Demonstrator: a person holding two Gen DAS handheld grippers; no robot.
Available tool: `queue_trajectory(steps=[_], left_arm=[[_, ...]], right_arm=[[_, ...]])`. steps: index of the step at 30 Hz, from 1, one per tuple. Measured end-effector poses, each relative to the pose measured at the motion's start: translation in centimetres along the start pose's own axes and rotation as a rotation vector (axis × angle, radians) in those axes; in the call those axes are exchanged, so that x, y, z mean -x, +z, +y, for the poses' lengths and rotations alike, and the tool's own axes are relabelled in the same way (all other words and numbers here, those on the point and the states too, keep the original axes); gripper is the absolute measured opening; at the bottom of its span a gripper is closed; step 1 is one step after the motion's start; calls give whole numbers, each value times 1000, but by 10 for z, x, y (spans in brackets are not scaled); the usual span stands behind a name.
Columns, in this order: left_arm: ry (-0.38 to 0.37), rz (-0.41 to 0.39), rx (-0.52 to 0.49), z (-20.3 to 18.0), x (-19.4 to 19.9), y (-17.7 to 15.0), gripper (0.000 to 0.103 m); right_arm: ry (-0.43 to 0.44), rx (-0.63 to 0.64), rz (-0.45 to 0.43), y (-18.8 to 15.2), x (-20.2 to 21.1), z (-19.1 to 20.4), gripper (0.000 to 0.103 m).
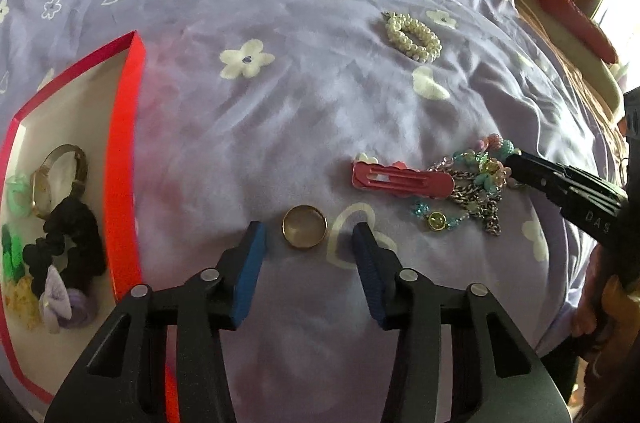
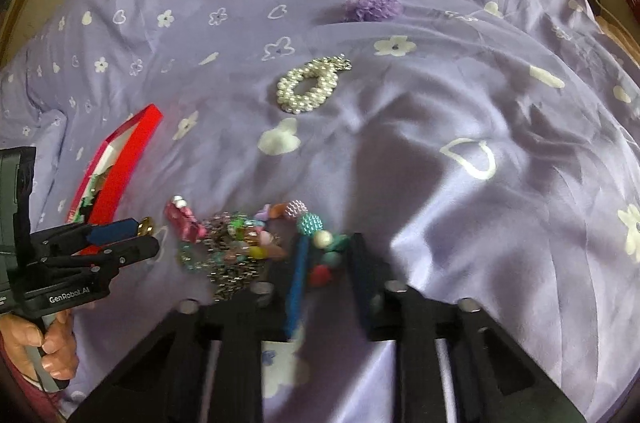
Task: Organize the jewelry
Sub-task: 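Grasp the gold ring with the left tool while the right grasps the beaded bracelet, then carry the gold ring toward the red box with the left tool while the right carries the bracelet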
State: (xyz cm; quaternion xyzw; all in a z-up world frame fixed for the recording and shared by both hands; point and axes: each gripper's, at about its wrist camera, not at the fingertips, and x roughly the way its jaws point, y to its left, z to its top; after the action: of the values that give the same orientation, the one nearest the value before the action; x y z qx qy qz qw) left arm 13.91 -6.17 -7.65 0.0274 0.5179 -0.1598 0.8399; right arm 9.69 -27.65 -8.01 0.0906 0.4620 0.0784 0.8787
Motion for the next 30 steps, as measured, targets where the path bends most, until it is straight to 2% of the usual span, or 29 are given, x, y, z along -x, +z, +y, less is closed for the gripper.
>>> queue_trajectory(steps=[1,2,3,14,24,30], left_arm=[[-3,-3,-4,0,0,0,34],[-9,-5,-5,0,0,1,23],[-19,-7,-4,0,0,1,21],[-55,-40,24,7,15,-8,21],[-72,-93,69,19,53,-24,21],[-74,-115,95,29,70,-35,21]], right_arm=[[-4,-5,-4,1,0,-1,9],[-5,-6,-8,1,1,-1,9],[-3,-7,-12,1,2,-1,9],[32,-37,-109,4,37,4,9],[72,-16,-189,11,74,26,9],[128,-10,-210,12,87,42,9]])
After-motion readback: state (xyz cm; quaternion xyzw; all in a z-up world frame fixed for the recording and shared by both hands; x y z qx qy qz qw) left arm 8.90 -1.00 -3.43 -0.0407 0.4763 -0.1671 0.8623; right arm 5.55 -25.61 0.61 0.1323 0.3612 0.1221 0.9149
